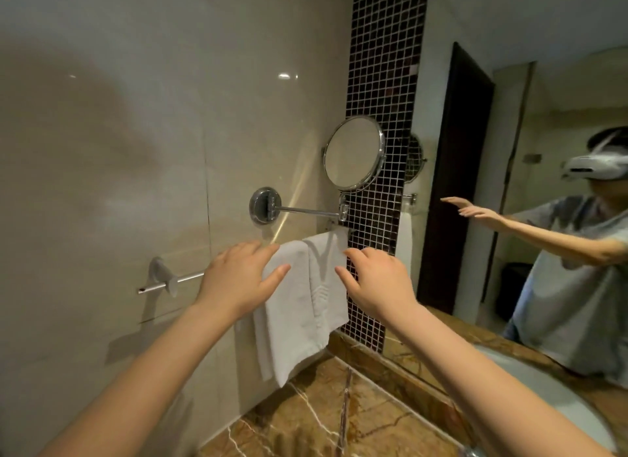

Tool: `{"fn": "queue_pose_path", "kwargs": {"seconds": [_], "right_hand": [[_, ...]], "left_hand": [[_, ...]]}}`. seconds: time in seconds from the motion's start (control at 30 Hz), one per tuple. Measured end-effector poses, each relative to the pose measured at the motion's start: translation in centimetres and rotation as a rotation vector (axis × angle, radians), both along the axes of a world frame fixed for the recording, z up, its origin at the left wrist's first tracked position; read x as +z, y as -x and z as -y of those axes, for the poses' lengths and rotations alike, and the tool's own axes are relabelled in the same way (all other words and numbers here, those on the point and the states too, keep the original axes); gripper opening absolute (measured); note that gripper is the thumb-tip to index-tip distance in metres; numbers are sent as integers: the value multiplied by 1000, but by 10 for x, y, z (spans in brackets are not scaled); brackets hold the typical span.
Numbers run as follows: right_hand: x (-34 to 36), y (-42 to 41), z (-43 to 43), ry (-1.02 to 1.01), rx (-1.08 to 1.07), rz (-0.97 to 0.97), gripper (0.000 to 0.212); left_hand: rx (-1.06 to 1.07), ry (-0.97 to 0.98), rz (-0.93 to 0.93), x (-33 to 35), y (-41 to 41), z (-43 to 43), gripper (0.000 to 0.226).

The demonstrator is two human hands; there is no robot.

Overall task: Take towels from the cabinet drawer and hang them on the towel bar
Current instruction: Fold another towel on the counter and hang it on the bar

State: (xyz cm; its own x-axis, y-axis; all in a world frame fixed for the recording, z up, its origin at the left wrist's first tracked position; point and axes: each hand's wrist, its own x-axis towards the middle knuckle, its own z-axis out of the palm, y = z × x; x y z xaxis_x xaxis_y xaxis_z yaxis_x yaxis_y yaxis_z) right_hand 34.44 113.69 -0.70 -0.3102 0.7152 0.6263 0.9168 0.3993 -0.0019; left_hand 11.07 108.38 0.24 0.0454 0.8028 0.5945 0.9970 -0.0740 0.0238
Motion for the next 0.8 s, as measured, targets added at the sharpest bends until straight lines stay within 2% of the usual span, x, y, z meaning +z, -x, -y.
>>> {"fn": "queue_pose_path", "kwargs": {"seconds": [0.1,0.27,0.57,0.8], "right_hand": [[-1,-6,11,-10,-22,-10,51],[-2,-21,32,8,-117,7,52],[-10,-73,87,85,-429,28,55],[-25,-140,164,134,-738,47,50]], "left_hand": [[-58,-22,-16,5,-11,1,53],[-184,-26,-12,6,-38,1,55],[-443,41,16,-17,-94,-3,60],[-721,96,-28,-37,-182,13,60]]}}
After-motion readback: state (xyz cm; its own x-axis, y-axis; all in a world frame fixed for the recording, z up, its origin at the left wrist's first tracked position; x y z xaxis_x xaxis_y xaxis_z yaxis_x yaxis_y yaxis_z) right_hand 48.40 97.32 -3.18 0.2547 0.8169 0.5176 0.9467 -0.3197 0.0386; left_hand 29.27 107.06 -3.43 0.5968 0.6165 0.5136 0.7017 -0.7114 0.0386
